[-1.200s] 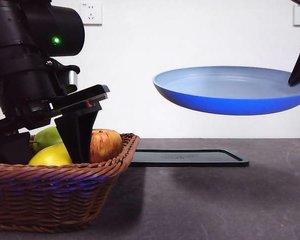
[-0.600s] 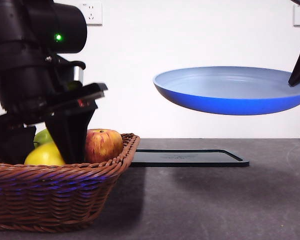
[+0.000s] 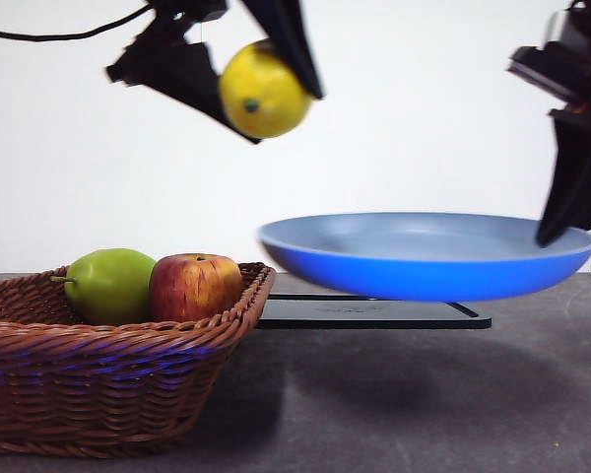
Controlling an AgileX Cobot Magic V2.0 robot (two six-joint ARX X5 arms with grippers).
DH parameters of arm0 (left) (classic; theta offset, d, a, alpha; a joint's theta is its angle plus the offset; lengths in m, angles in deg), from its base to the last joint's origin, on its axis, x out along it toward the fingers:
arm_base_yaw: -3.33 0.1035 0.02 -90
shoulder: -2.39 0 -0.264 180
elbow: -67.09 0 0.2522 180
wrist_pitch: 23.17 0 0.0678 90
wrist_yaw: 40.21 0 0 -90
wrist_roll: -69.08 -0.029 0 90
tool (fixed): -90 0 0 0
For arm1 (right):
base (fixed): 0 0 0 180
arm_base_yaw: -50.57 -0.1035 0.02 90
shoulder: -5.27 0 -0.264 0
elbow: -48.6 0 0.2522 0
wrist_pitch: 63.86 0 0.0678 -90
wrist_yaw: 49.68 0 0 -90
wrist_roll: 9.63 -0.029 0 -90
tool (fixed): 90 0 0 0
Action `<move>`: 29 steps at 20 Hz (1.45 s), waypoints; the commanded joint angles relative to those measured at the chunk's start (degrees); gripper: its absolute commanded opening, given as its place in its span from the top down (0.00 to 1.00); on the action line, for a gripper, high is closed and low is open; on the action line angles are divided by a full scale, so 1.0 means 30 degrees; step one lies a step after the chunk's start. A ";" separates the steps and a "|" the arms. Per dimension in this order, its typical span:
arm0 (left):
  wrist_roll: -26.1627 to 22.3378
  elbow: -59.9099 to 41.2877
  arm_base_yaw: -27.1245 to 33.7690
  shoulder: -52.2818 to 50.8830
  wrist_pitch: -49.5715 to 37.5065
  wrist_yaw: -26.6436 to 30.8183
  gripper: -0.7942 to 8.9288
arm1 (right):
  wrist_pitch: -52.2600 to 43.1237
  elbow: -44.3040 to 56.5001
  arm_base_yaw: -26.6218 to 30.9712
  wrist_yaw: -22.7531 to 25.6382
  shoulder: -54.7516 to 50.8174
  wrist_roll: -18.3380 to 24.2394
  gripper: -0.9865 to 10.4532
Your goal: Take the lemon from the basket,put the lemon in the plate,hand out the plate
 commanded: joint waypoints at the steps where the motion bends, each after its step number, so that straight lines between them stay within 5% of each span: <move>1: -0.0248 0.0248 -0.0998 0.0605 -0.0670 0.0415 0.73 | -0.0357 -0.0423 -0.0809 -0.0117 0.0044 -0.0801 0.91; 15: -0.1734 0.0248 -0.2885 0.3126 -0.0597 0.1406 0.55 | -0.0291 -0.0430 -0.1872 -0.1064 -0.0437 -0.1596 0.91; 23: -0.1727 0.0270 -0.2710 0.2572 -0.0022 0.1341 0.55 | -0.0291 -0.0437 -0.1829 -0.1464 -0.0379 -0.1698 0.91; 29: -0.1727 0.0270 -0.2659 0.0306 0.1013 0.1362 0.55 | 0.0022 -0.2594 0.0022 -0.1515 0.0991 -0.0998 0.91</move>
